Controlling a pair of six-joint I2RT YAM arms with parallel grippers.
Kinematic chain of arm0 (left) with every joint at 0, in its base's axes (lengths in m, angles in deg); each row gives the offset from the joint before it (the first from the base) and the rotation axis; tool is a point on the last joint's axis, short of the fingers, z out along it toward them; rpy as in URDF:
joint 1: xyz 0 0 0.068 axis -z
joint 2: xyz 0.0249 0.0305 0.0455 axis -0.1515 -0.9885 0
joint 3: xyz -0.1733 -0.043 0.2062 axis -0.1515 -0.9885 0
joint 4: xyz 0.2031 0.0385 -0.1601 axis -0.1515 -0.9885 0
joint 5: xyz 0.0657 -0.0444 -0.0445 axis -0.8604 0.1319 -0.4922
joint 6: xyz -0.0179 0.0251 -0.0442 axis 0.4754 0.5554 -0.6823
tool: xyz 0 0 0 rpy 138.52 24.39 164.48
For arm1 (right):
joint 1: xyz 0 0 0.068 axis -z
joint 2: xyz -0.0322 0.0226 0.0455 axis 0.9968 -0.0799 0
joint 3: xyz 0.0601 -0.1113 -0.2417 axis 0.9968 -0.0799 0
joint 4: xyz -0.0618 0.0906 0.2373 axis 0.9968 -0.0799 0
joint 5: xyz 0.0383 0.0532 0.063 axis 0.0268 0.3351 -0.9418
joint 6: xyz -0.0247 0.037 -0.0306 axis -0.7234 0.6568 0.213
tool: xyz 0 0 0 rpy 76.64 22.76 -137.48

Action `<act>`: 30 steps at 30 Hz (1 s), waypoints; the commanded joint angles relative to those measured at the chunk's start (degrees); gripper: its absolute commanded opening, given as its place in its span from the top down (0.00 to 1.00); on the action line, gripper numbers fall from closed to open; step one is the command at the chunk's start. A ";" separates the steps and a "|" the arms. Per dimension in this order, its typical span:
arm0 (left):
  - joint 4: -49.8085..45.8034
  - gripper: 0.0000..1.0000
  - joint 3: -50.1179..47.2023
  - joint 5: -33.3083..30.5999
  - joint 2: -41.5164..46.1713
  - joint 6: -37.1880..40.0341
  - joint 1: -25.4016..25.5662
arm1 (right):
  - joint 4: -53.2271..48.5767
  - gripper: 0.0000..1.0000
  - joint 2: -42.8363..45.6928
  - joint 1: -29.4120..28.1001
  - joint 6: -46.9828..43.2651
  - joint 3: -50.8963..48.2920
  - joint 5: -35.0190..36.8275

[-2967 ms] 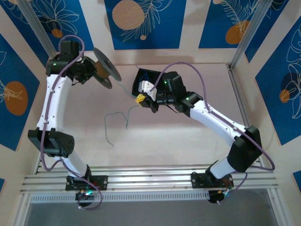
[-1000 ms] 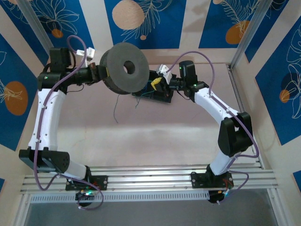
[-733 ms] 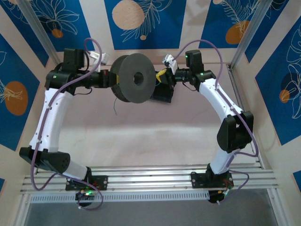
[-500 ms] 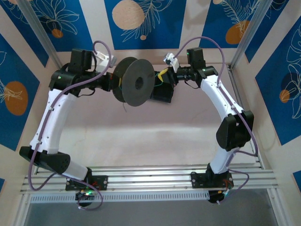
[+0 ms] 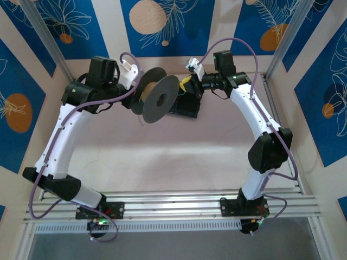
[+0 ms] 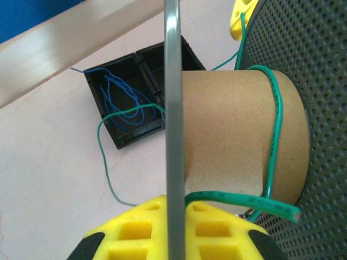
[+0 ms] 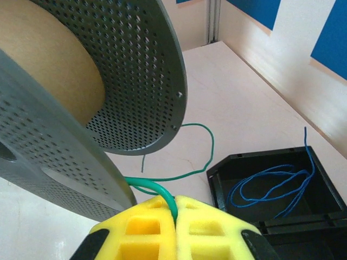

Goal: Wrap the cables

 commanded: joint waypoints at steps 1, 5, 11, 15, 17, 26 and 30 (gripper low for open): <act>1.80 1.00 4.29 1.93 -0.42 -1.29 -0.17 | 7.63 0.79 5.95 0.24 3.81 -4.80 -2.87; 3.12 1.00 4.50 3.51 0.03 -3.77 -0.20 | 14.34 0.60 8.28 1.14 6.07 -10.82 -0.15; 0.28 1.00 9.07 1.50 -0.67 -7.81 -1.17 | 24.36 0.48 11.90 4.71 15.78 -19.32 -1.74; 0.65 1.00 12.45 2.62 -0.90 -13.92 -1.64 | 31.14 0.27 15.74 4.88 23.53 -27.03 -4.41; 0.92 1.00 14.22 2.20 -1.31 -17.78 -1.75 | 35.54 0.16 18.13 4.48 27.38 -32.01 -5.22; 9.11 1.00 12.05 3.69 -1.15 -37.90 -1.84 | 55.95 0.01 24.16 -4.27 43.12 -49.46 8.36; 13.27 1.00 9.12 4.56 0.68 -44.11 -1.84 | 74.15 0.00 21.84 -5.33 55.76 -58.39 16.31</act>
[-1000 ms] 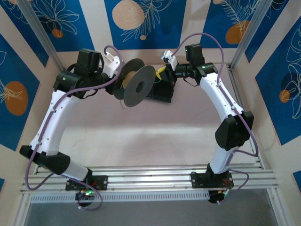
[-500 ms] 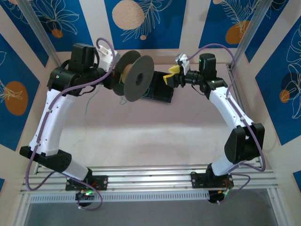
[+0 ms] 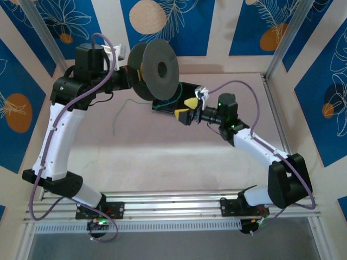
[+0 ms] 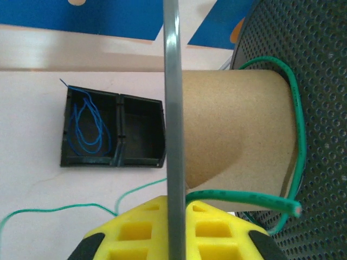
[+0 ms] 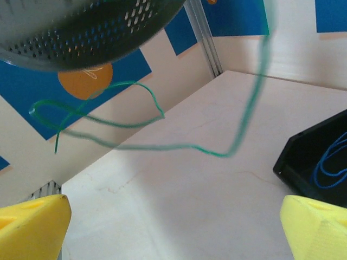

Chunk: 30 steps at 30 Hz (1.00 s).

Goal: Wrap the cables

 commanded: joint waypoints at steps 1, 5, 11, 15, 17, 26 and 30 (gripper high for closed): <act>9.87 1.00 -1.64 2.59 2.95 -9.47 -0.55 | 17.78 0.00 -2.40 0.92 13.96 -4.86 7.04; 14.45 1.00 -5.04 4.16 4.79 -14.42 -0.55 | 22.20 0.01 -5.94 0.48 20.15 -3.89 3.82; 18.73 1.00 -7.38 5.96 5.72 -18.55 -0.55 | 34.36 0.07 -11.18 0.46 26.05 -4.88 2.63; 20.90 1.00 -8.47 7.29 5.98 -20.36 -0.55 | 40.54 0.24 -15.69 2.10 30.45 -4.38 0.95; 21.09 1.00 -8.81 7.53 6.15 -20.38 -0.55 | 41.49 0.28 -16.72 2.33 31.17 -4.45 1.73; 22.34 1.00 -11.01 8.35 7.41 -21.09 -0.57 | 47.43 0.47 -19.41 2.94 31.47 -3.01 1.01; 22.91 1.00 -11.79 8.69 7.66 -21.33 -0.56 | 47.15 0.50 -19.30 2.76 30.81 -1.84 1.06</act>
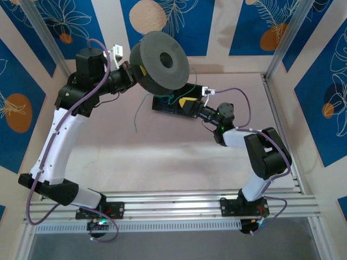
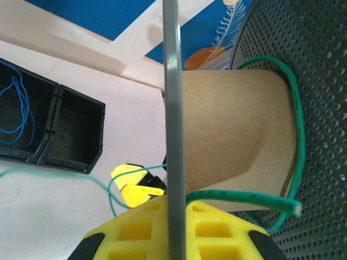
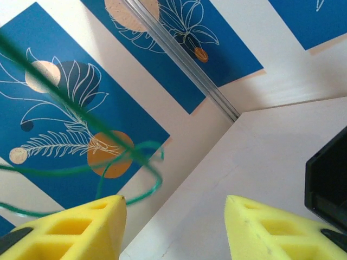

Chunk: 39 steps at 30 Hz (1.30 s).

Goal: Wrap the cables

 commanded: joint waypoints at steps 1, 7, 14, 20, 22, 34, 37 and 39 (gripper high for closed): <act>6.90 1.00 0.21 2.17 2.83 -1.12 -0.44 | 3.30 0.50 -0.40 -0.04 -0.09 2.67 -0.45; 7.51 1.00 -0.43 2.46 3.20 -1.54 -0.45 | 3.12 0.53 -0.68 0.08 -0.14 3.55 0.22; 7.11 1.00 -0.17 2.17 3.42 -0.87 -0.44 | 4.73 0.75 -0.86 0.15 0.45 2.98 0.19; 5.95 1.00 -0.21 1.78 3.69 0.48 -0.46 | 3.91 1.00 0.01 1.11 1.53 2.56 -0.09; 5.03 1.00 -0.08 1.68 3.77 1.35 -0.44 | 0.65 1.00 1.56 1.71 1.05 2.09 0.45; -13.21 1.00 3.71 2.67 4.28 19.59 -0.45 | -47.55 1.00 15.38 10.97 -9.26 10.58 -7.58; -17.05 1.00 2.73 0.01 5.35 26.41 -0.31 | -61.27 1.00 15.36 14.38 -11.19 17.37 -13.10; -17.96 1.00 1.00 -1.74 6.09 30.05 -0.18 | -70.80 1.00 13.86 15.45 -12.54 23.73 -17.20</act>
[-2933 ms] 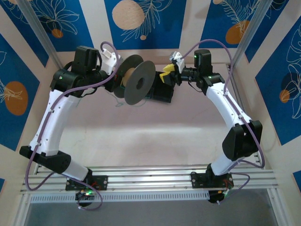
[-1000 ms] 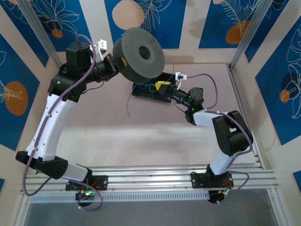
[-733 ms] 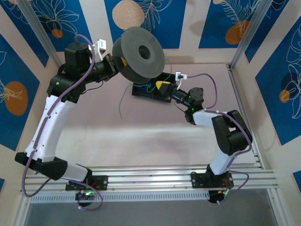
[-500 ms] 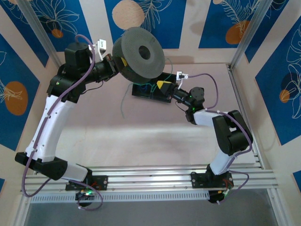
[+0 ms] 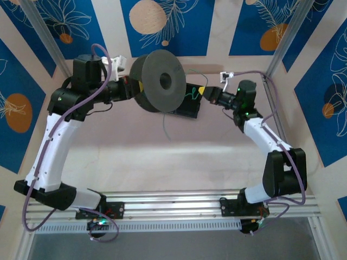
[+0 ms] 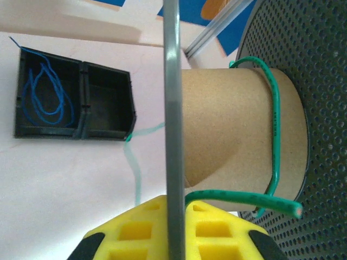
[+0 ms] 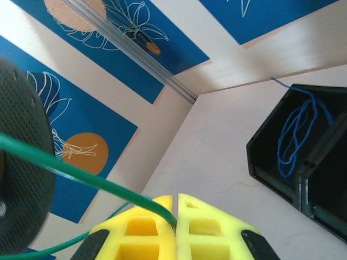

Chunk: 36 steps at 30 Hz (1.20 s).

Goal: Wrap the cables

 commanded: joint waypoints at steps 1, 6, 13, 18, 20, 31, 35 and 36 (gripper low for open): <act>-2.56 1.00 -1.22 -3.63 3.50 10.36 -0.07 | -21.50 1.00 -0.84 1.80 -3.93 9.41 -9.05; -0.93 1.00 -5.88 -11.41 4.62 17.14 2.21 | -34.84 1.00 -3.83 1.16 -7.64 21.79 -16.41; 2.12 1.00 -10.97 -22.09 3.70 25.28 5.68 | -45.83 1.00 -7.26 -0.46 -11.27 34.34 -21.59; 2.19 1.00 -10.83 -29.50 1.67 29.46 7.30 | -54.47 1.00 -7.21 -4.82 -18.38 39.88 -23.69; 2.27 1.00 -10.42 -31.42 1.09 30.92 7.64 | -58.61 1.00 -7.54 -6.79 -21.77 42.10 -23.92; 5.23 1.00 -11.41 -36.32 -0.63 37.29 8.64 | -74.90 1.00 -9.54 -16.84 -33.33 50.20 -14.99; 6.34 1.00 -12.02 -35.84 0.26 38.98 8.69 | -76.96 1.00 -8.70 -17.62 -34.28 49.62 -12.69; 6.52 1.00 -12.33 -35.88 0.55 39.44 8.69 | -77.45 1.00 -8.60 -17.87 -34.58 49.77 -12.67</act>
